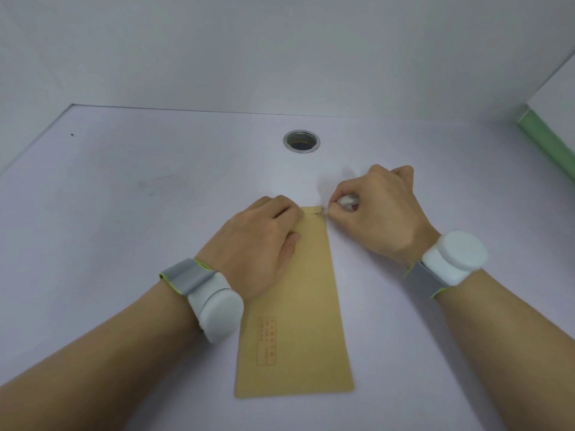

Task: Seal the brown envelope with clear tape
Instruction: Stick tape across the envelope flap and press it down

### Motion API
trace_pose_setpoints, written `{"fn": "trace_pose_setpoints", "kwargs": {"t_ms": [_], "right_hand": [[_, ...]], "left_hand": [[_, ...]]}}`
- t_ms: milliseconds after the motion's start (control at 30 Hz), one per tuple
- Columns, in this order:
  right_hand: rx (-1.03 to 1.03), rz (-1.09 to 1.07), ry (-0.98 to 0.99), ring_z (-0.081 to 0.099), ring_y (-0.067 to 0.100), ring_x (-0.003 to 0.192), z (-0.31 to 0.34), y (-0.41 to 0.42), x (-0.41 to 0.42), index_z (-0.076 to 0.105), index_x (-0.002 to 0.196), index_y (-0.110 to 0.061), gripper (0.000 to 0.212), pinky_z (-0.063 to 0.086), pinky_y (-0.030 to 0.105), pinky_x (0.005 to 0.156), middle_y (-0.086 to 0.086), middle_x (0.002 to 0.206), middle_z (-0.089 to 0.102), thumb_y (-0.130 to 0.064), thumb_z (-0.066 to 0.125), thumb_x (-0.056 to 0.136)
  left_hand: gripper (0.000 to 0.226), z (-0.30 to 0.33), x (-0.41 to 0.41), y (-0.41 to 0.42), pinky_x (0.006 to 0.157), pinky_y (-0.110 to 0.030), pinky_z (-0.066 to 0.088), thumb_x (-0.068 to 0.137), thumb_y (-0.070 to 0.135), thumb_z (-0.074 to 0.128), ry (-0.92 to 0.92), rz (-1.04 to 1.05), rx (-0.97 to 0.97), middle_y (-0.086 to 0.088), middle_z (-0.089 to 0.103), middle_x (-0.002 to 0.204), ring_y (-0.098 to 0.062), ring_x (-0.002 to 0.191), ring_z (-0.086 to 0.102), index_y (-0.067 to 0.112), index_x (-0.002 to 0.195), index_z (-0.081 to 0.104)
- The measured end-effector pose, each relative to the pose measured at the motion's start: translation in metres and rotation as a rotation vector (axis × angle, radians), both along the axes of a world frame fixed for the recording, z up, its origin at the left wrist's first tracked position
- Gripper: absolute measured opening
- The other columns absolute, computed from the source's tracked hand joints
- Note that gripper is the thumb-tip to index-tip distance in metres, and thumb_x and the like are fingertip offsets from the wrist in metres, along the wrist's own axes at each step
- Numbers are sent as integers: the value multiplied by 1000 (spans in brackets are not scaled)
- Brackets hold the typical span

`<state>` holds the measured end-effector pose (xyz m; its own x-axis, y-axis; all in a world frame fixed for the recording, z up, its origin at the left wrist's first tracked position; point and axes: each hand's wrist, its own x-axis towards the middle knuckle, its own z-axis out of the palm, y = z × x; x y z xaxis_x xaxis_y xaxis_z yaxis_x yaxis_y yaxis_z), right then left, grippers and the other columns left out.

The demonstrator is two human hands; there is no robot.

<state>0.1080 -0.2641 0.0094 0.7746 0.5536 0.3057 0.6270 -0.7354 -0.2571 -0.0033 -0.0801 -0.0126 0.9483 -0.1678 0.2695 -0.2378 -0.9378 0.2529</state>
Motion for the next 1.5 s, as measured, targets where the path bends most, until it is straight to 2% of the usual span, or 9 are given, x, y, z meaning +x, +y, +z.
{"fn": "trace_pose_setpoints", "kwargs": {"t_ms": [167,400,533,733,867,1000,1133,1300,1500], "right_hand": [[-33,-14,-34,52,19,83,-3,1,1,72,74,-30,21,27,42,84,-10,63,63,-40,58,86],[9,-85,-8,56,20,87,-6,5,2,70,74,-28,17,24,42,83,-9,70,67,-40,62,83],[-2,-101,-3,56,21,85,-5,7,2,71,75,-27,17,24,41,81,-9,69,65,-38,61,85],[45,-55,-46,55,19,85,-12,8,-5,70,77,-28,17,27,40,83,-10,66,66,-37,59,86],[87,-38,-50,53,16,83,-13,11,-12,70,78,-29,17,25,38,83,-12,62,62,-39,59,86],[121,-17,-41,54,13,84,-12,12,-16,72,82,-30,15,26,38,87,-13,62,60,-39,62,88],[196,19,-16,55,11,89,-12,13,-22,71,94,-31,11,28,37,93,-14,66,62,-39,66,88],[271,38,58,56,9,93,-10,13,-25,65,91,-27,10,29,31,95,-15,79,66,-35,69,87],[252,85,87,56,10,90,-10,14,-28,64,82,-23,9,36,34,93,-14,79,67,-30,70,85]], "left_hand": [[42,1,-1,-1,83,-32,53,99,28,41,22,-11,2,3,59,127,-18,110,56,20,137,57],[39,-1,0,-2,82,-39,56,99,24,46,16,-6,20,2,57,126,-20,111,55,18,135,59],[39,-1,2,-1,86,-32,52,97,22,46,12,-18,27,-2,58,125,-22,110,55,15,132,61],[32,2,13,2,95,-33,44,98,37,47,9,-5,14,-3,60,132,-27,114,52,14,109,66],[20,6,19,1,90,-32,41,96,36,58,50,39,-93,3,68,113,-22,106,54,16,96,61],[23,13,22,3,93,-31,36,92,25,64,132,120,-263,16,57,102,-15,104,48,23,113,57],[36,18,24,5,101,-32,36,95,23,62,243,160,-296,13,54,109,-14,111,49,29,130,58],[19,18,25,9,83,-24,40,98,31,58,227,195,-408,5,61,103,-14,94,59,27,108,74],[15,18,21,4,76,-24,33,97,34,60,132,138,-380,7,56,89,-9,81,49,29,92,73]]}}
